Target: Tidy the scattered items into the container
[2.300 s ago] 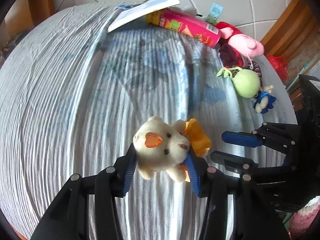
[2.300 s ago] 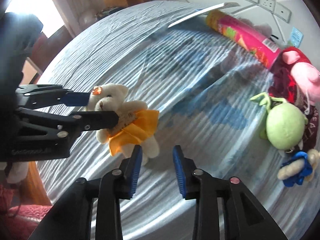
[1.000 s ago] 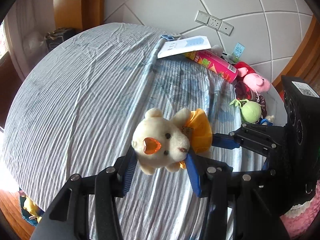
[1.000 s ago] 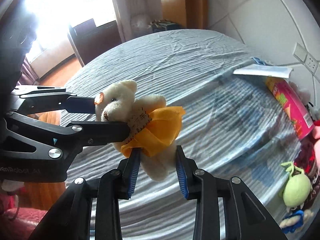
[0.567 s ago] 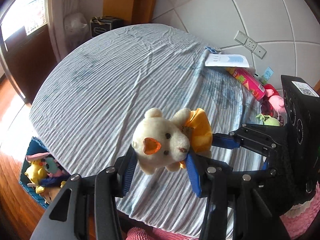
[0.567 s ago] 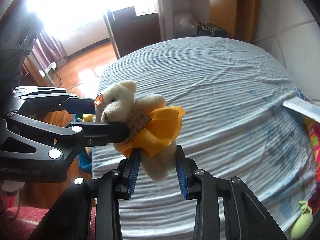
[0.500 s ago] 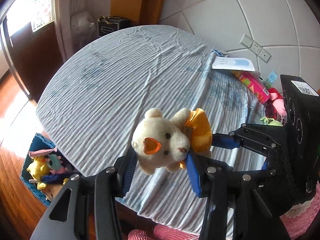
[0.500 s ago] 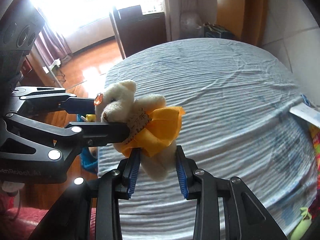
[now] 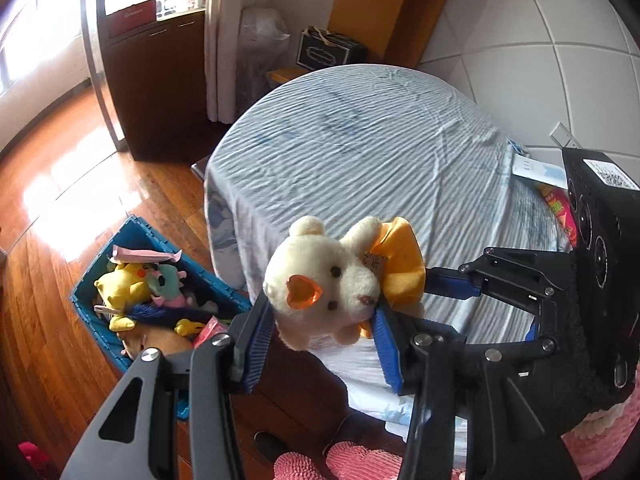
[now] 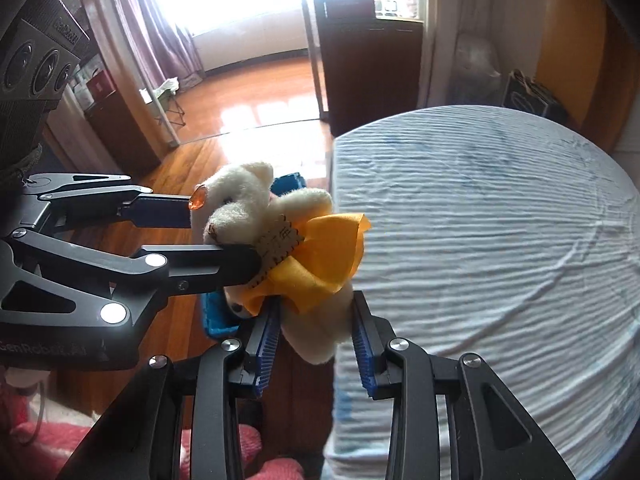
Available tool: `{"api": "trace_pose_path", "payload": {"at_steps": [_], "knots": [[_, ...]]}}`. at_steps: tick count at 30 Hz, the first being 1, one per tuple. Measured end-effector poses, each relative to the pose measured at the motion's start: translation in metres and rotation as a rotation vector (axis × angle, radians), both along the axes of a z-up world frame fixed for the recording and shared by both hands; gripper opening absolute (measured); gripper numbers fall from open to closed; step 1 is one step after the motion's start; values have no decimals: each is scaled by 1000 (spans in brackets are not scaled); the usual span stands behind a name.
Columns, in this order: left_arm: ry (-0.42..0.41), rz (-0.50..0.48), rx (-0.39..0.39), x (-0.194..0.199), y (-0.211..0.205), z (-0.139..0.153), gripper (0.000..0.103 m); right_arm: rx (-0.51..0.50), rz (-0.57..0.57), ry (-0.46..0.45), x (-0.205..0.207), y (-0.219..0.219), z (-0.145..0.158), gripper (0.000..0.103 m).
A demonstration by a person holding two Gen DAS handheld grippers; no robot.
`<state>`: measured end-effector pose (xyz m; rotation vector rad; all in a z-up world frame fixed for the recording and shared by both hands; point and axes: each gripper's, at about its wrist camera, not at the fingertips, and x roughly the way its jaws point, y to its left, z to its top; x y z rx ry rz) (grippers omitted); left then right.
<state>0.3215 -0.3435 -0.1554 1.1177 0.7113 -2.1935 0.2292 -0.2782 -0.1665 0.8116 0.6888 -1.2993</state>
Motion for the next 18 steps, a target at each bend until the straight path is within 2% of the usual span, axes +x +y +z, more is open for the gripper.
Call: {"api": "trace_pose_path", "payload": {"at_steps": [12, 18], "knots": [[-32, 138, 17, 121, -70, -27, 46, 27, 133, -16, 120, -90, -28, 34], [-45, 217, 34, 154, -103, -64, 46, 53, 195, -36, 150, -131, -63, 34]]}}
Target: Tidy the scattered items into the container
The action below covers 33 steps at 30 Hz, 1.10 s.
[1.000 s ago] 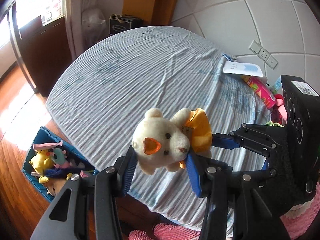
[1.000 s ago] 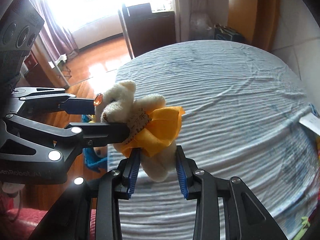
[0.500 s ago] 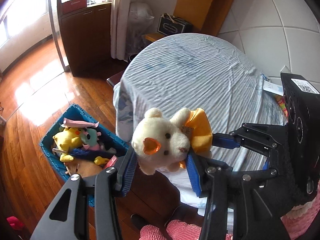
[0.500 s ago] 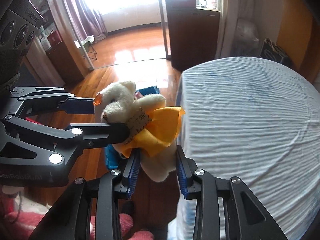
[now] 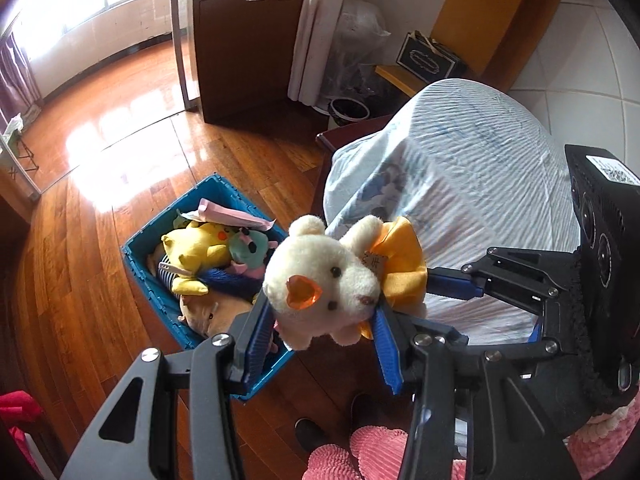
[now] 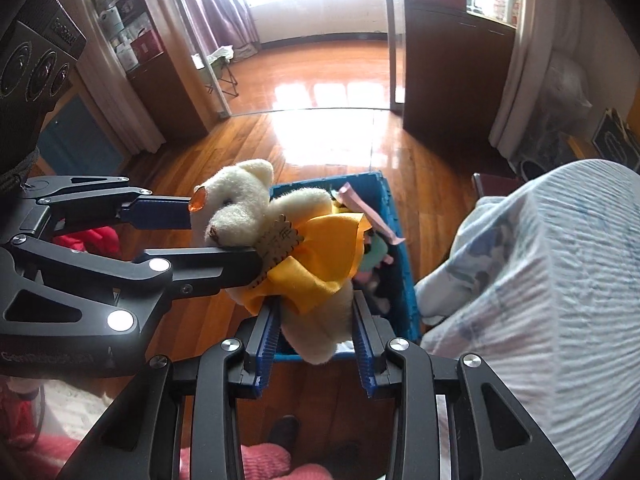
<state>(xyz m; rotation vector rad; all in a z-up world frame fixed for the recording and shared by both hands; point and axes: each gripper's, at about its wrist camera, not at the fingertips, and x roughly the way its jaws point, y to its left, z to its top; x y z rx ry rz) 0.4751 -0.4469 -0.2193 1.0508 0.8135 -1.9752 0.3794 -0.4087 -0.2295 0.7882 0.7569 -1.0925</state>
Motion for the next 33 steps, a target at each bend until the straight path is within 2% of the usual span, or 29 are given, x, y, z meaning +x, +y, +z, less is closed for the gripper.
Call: {"api": "trace_pose_path", "payload": {"at_steps": [4, 7, 14, 16, 21, 26, 33], "knots": [[-4, 56, 25, 11, -25, -51, 46, 34, 47, 0, 8, -28, -51, 34], [-11, 94, 49, 16, -40, -102, 46, 66, 86, 5, 12, -48, -96, 34], [-4, 155, 123, 20, -70, -231, 46, 143, 187, 40, 15, -83, -225, 34], [4, 181, 155, 22, -71, -266, 46, 169, 218, 47, 14, -92, -264, 34], [11, 235, 245, 29, -68, -346, 46, 243, 276, 61, 20, -95, -337, 34], [-17, 239, 287, 26, -68, -395, 46, 300, 298, 76, 24, -95, -386, 34], [6, 194, 286, -1, -101, -432, 46, 303, 211, 71, -6, -121, -416, 34]]}}
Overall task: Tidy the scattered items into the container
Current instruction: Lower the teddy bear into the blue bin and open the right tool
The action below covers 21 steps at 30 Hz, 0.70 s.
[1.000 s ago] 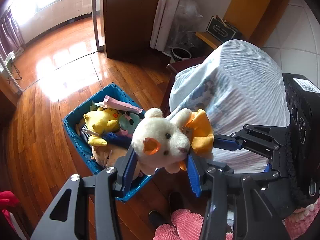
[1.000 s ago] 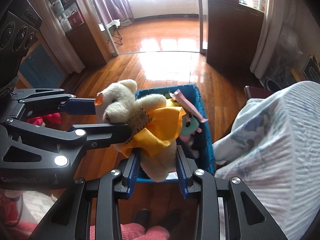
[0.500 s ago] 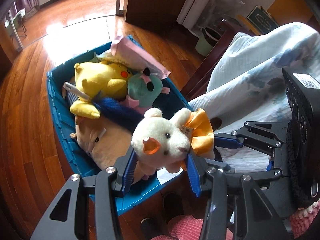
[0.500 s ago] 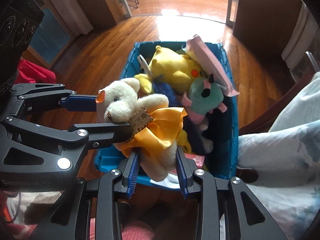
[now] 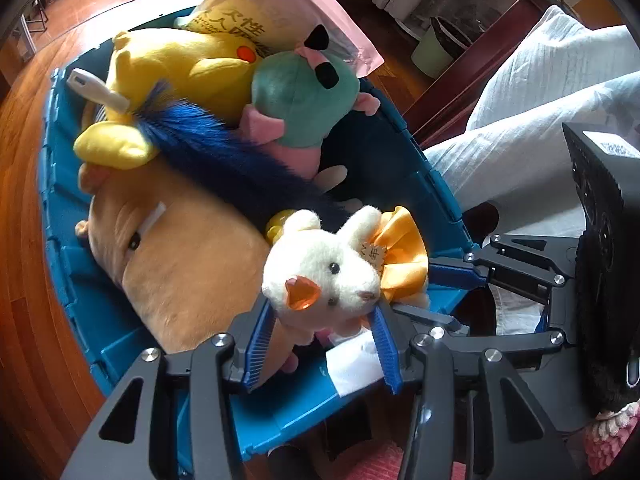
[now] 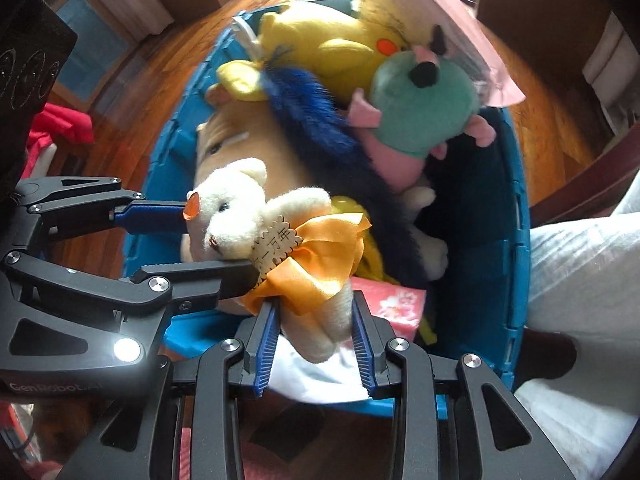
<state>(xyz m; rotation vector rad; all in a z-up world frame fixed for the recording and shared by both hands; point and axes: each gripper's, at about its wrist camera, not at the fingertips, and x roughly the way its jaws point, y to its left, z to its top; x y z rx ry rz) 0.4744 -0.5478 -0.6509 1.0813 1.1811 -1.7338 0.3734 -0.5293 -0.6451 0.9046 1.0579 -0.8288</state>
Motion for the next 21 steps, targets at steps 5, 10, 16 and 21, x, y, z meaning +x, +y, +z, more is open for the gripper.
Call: {"api": "trace_pose_path", "payload": {"at_steps": [5, 10, 16, 21], "knots": [[35, -36, 6, -22, -37, -23, 46, -9, -68, 37, -23, -27, -19, 34], [27, -50, 22, -36, -65, -38, 48, -19, -118, 97, -40, -51, -37, 35], [-33, -22, 36, -28, -75, -47, 80, 3, -162, 147, -52, -71, -62, 40], [-101, -21, 36, -22, -67, -38, 80, 20, -161, 191, -50, -68, -66, 55]]}}
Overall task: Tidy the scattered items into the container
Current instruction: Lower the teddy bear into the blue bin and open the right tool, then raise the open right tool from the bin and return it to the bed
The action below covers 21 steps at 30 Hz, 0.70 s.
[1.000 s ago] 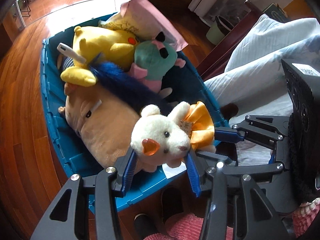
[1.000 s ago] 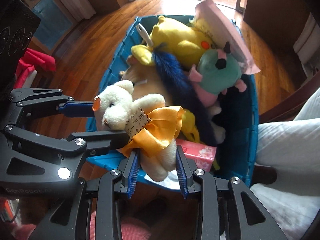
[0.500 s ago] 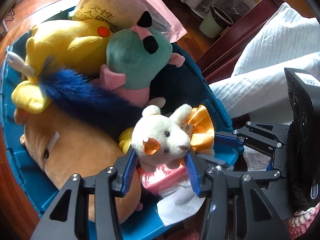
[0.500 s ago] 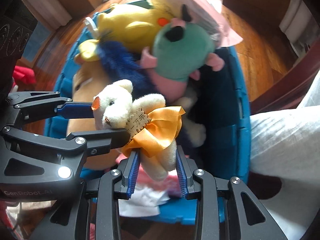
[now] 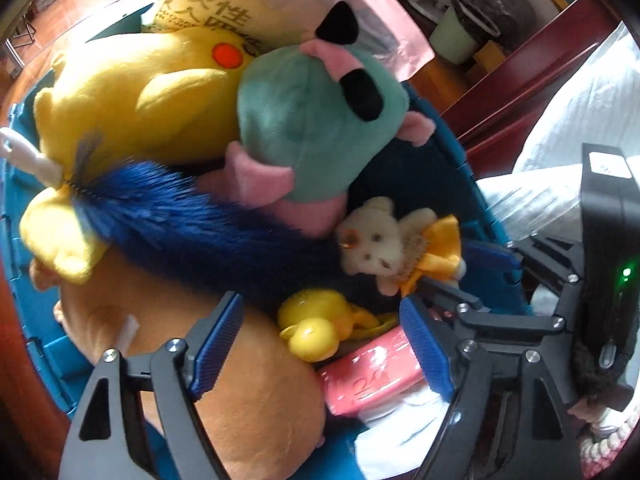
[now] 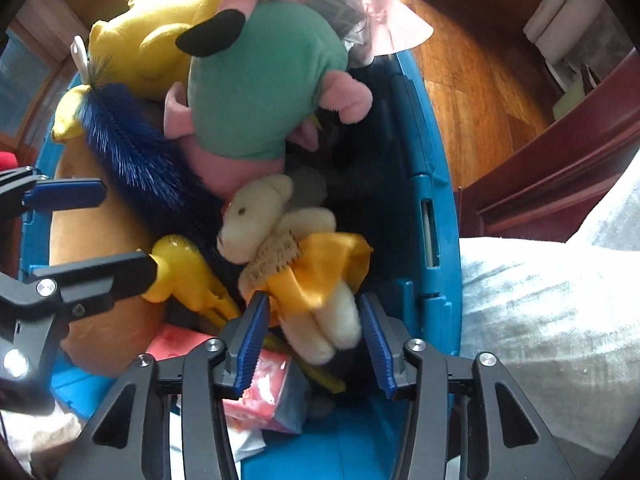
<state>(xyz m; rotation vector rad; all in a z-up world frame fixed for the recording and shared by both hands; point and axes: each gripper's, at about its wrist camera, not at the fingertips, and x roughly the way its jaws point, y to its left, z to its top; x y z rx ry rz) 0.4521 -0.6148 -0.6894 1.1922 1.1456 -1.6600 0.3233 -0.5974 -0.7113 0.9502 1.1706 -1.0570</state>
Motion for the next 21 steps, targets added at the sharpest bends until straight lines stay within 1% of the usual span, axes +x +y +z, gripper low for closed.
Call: {"api": "trace_pose_path", "payload": {"at_steps": [1, 3, 7, 10, 15, 17, 18, 19, 21], "knots": [[-14, 0, 0, 1, 2, 2, 80, 11, -1, -1, 1, 1, 1, 65], [-41, -1, -1, 3, 5, 5, 80, 30, -1, -5, 3, 4, 4, 72], [-101, -14, -12, 6, 14, 21, 80, 33, 14, 12, 8, 14, 21, 75], [-124, -7, -18, 9, 21, 40, 80, 42, 6, 0, 9, 21, 37, 75], [-150, 18, -35, 26, 32, 85, 80, 31, 13, -4, 15, 33, 80, 76], [-153, 18, -45, 32, 36, 105, 80, 20, 9, -18, 18, 36, 102, 86], [-155, 18, -51, 34, 38, 116, 80, 14, 6, -21, 19, 37, 112, 94], [-158, 18, -50, 37, 39, 124, 80, 4, 4, -22, 22, 38, 124, 98], [-167, 20, -51, 43, 42, 138, 80, -15, -2, -26, 32, 40, 140, 98]]}}
